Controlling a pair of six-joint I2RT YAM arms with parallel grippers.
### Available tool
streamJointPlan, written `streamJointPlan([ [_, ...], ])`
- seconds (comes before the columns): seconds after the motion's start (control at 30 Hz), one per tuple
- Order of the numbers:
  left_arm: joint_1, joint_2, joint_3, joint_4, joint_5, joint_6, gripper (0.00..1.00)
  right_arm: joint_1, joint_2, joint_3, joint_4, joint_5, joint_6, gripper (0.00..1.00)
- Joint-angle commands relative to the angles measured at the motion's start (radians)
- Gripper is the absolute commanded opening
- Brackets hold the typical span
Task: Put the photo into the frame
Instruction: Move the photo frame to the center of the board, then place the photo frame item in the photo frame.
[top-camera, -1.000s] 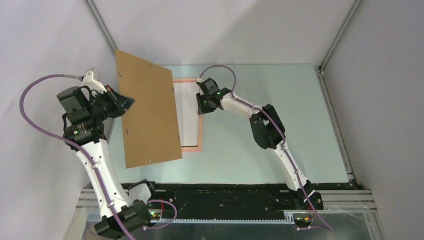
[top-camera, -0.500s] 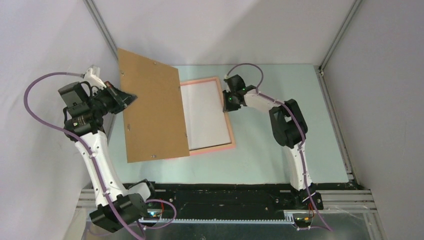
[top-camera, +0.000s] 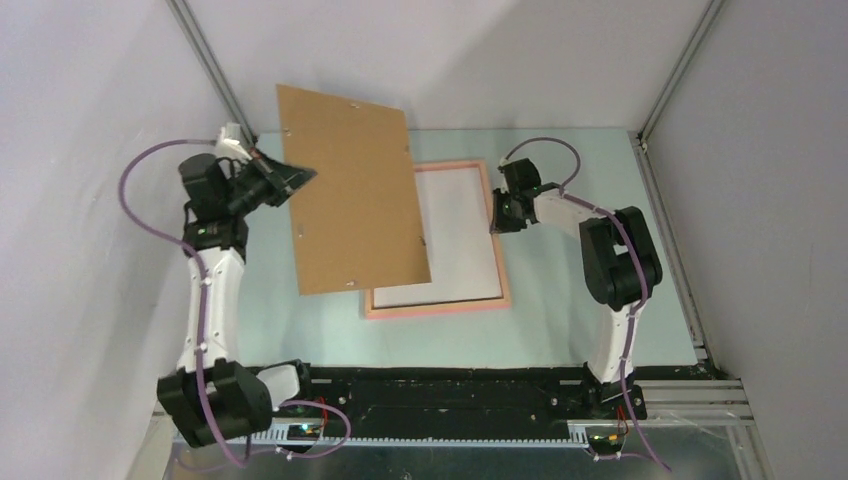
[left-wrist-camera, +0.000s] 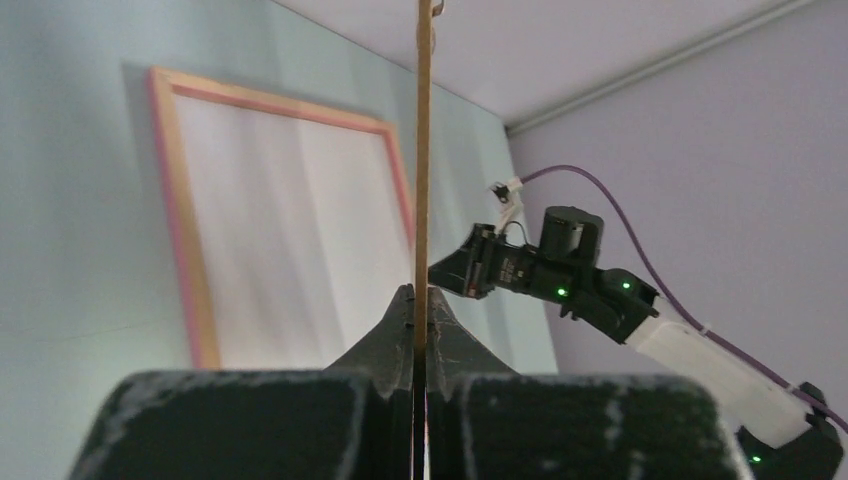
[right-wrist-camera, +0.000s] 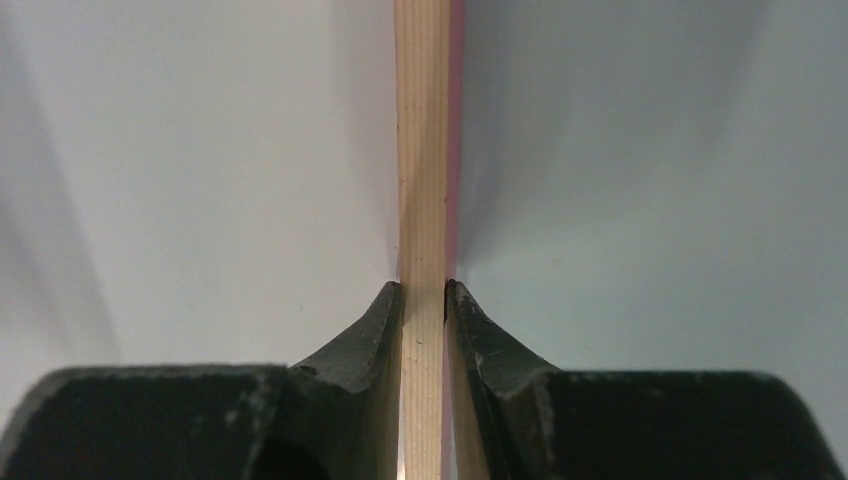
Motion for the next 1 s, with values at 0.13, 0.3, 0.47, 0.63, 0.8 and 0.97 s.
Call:
streamJointPlan([
  [0.13,-0.215,0.159,-0.008,0.378,-0.040,-0.282,0.00,-0.042,-0.132,-0.113,0.067,-0.011,0.027,0.09],
  [0.3,-0.303,0.290,0.003,0.493,-0.044,-0.362,0.00,-0.105,-0.192,-0.149,0.097,-0.066,0.043,0.32],
  [0.47,-0.335,0.420,0.021,0.631,-0.014,-0.451,0.00,-0.181,-0.257,-0.168,0.123,-0.140,0.042,0.47],
  [0.63,-0.361,0.518,0.009,0.715,0.006,-0.494,0.00,-0.244,-0.299,-0.168,0.137,-0.195,0.029,0.54],
  [0.8,-0.376,0.568,-0.027,0.788,0.006,-0.527,0.00,-0.302,-0.309,-0.168,0.152,-0.241,0.009,0.55],
  [0.97,-0.395,0.603,-0.062,0.839,-0.004,-0.530,0.00,-0.342,-0.297,-0.168,0.164,-0.300,-0.015,0.55],
])
